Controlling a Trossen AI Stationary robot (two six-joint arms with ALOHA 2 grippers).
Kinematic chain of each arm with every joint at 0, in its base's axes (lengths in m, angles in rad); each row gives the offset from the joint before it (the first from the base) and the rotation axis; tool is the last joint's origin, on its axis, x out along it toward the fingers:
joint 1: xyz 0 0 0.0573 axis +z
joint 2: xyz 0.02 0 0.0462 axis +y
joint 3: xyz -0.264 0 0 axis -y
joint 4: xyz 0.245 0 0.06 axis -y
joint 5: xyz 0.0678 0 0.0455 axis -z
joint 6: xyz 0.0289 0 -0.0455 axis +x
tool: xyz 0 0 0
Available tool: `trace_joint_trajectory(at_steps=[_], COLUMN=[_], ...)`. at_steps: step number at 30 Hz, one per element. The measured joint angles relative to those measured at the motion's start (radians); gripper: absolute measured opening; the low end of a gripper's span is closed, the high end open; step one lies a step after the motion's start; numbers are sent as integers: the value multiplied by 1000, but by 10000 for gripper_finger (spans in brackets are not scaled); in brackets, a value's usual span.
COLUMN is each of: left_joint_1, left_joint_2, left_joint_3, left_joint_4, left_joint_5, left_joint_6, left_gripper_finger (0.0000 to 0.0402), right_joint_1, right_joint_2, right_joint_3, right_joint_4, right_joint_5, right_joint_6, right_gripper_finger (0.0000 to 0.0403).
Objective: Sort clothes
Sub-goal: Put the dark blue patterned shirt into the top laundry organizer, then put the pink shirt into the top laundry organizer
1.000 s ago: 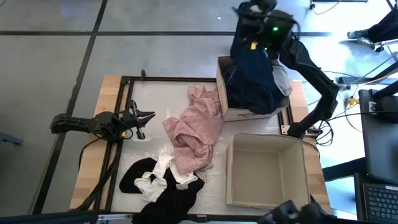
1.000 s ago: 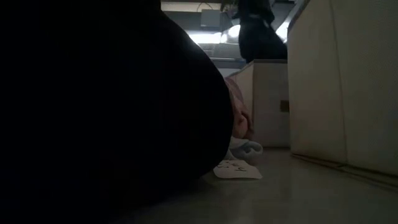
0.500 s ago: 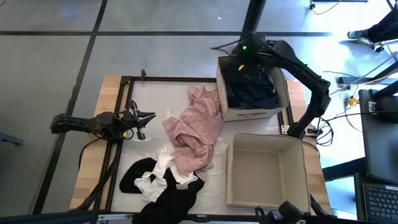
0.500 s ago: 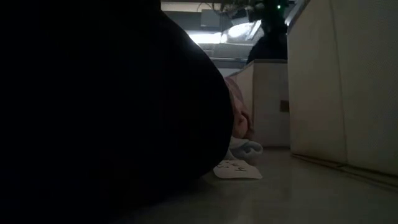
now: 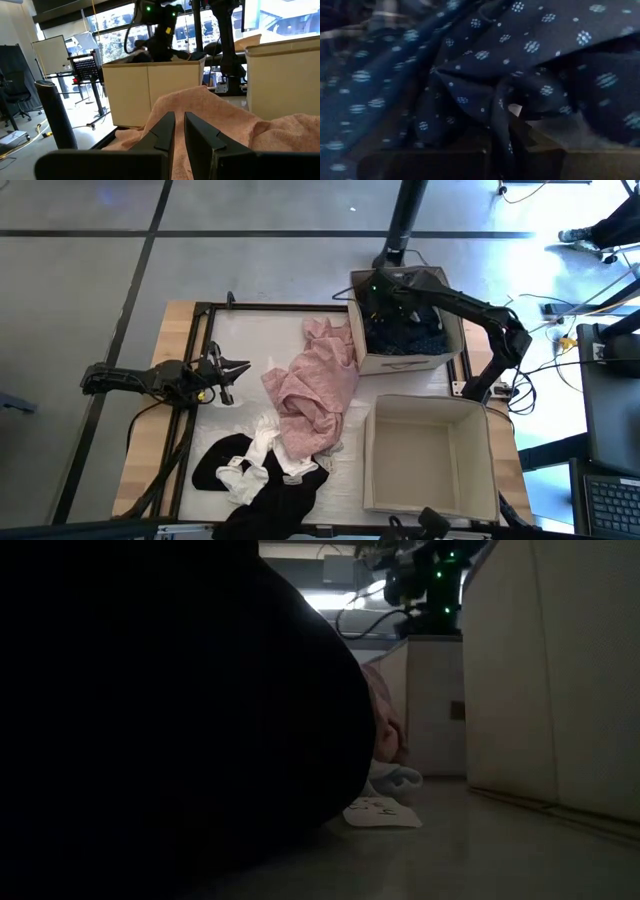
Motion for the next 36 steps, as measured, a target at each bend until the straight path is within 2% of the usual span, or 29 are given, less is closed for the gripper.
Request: trace_joint_trajectory(at_steps=[4,9,15,20,24,30,36], left_joint_1=[0,0,0,0,0,0,0], left_joint_2=[0,0,0,0,0,0,0], left_joint_3=[0,0,0,0,0,0,0], left_joint_4=[0,0,0,1,1,1,0], left_joint_5=[0,0,0,0,0,0,0], left_joint_6=[0,0,0,0,-1,0,0], left_gripper_finger=[31,31,31,31,31,31,31], right_joint_1=[0,0,0,2,22,92,193], right_joint_2=[0,0,0,0,0,-1,1], right_joint_3=[-58,-130,-150,-41,107,292,316], right_joint_4=[32,109,109,35,-37,-21,135], right_joint_5=[-52,-59,-61,-31,-20,-36,-211], right_joint_6=[68,120,116,116,116,121,112], right_gripper_finger=[21,32,116,194,236,262,264])
